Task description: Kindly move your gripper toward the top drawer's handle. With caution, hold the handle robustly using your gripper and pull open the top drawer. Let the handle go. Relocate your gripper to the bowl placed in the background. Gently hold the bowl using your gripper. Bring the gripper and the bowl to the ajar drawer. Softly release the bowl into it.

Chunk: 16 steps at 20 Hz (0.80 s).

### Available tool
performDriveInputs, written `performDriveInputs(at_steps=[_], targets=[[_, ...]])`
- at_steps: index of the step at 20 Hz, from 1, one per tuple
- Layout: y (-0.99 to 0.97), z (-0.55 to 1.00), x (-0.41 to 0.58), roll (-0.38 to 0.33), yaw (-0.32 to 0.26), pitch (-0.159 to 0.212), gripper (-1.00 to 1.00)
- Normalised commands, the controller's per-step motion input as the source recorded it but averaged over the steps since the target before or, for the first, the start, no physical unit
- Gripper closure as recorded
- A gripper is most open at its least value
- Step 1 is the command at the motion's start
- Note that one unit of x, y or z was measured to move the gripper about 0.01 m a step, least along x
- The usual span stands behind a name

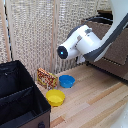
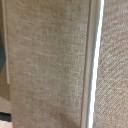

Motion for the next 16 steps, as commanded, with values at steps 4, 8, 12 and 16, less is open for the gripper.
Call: performDriveInputs(at_steps=[4,8,12,16], targets=[[0.35,0.0,0.151,0.373,-0.131,0.072,-1.0],[0.25,-0.01,0.176,0.375,-0.163,0.12,-1.0],[0.16,-0.06,0.243,0.375,-0.193,0.195,-1.0],[0.13,-0.06,0.251,0.375,-0.209,0.209,-1.0]])
